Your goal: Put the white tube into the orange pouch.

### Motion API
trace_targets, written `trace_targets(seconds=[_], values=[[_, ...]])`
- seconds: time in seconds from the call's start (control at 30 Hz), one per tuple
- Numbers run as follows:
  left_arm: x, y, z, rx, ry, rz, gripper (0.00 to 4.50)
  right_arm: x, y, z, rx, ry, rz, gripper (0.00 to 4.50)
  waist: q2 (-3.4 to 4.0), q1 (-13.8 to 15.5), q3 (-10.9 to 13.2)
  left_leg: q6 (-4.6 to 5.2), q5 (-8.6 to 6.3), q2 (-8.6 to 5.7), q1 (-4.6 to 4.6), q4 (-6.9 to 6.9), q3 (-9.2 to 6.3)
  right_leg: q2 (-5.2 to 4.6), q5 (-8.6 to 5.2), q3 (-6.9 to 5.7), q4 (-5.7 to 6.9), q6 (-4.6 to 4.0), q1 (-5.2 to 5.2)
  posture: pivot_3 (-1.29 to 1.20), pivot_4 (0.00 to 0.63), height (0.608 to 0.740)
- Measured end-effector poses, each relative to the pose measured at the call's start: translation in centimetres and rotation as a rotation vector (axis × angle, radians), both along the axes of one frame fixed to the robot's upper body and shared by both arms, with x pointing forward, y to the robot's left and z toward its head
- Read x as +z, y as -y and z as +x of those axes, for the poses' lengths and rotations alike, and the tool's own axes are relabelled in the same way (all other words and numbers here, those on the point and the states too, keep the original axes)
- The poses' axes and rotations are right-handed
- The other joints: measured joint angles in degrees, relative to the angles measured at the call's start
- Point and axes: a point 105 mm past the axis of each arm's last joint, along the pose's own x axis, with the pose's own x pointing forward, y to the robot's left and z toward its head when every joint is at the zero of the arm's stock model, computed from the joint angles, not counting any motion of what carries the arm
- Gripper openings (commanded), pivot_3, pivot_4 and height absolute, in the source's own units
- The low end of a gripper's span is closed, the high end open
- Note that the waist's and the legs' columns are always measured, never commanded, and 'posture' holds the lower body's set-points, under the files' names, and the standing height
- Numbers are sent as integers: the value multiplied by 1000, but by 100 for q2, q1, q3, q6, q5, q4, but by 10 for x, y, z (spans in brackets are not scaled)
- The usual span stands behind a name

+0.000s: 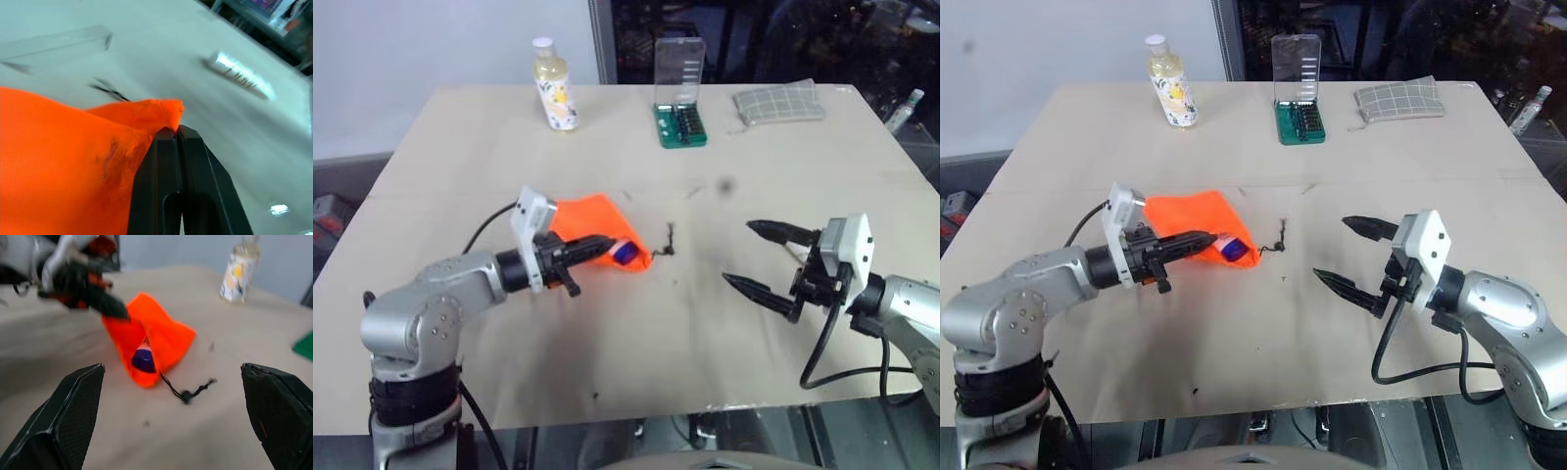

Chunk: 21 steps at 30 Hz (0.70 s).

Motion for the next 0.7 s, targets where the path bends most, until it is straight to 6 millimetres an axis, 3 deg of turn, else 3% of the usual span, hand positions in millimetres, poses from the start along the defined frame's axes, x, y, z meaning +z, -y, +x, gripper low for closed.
trace_targets(seconds=[0.2, 0.27, 0.4, 0.57, 0.67, 0.7], values=[[11, -10, 18, 34, -23, 11, 47, -26, 25, 11, -247, -33, -161, 4500, -3, 10, 1, 1, -1, -1, 0, 1, 5, 4, 0, 4, -2, 1, 0, 0, 150, 740], [9, -3, 19, -1, -41, 17, 47, -46, 55, 27, -462, -101, -249, 4500, -3, 17, 1, -1, -1, -1, 0, 1, 4, 3, -1, 4, -2, 0, 0, 0, 150, 740], [9, 2, 21, -11, -37, 28, 47, -74, 88, 31, -638, -217, -313, 4500, -1, 33, 2, 0, 0, 0, 0, -2, 5, 5, -1, 5, -2, 0, -1, 0, 150, 740], [8, 2, 24, 14, -28, 36, 47, -95, 130, 32, -847, -320, -340, 4500, -1, 41, 2, 0, 1, 0, 0, -1, 6, 9, 0, 7, -2, 1, -2, 0, 150, 740], [7, 3, 26, 30, -26, 30, 47, -95, 137, 35, -885, -313, -341, 4500, -1, 41, 1, 0, 0, 1, 3, 0, 6, 10, -1, 8, -2, 1, 1, 0, 150, 740], [7, 4, 26, 33, -26, 29, 16, -96, 139, 35, -890, -316, -343, 4256, -2, 41, 1, 0, 0, 1, 3, 1, 6, 10, -1, 9, -2, 1, 2, 0, 150, 740]])
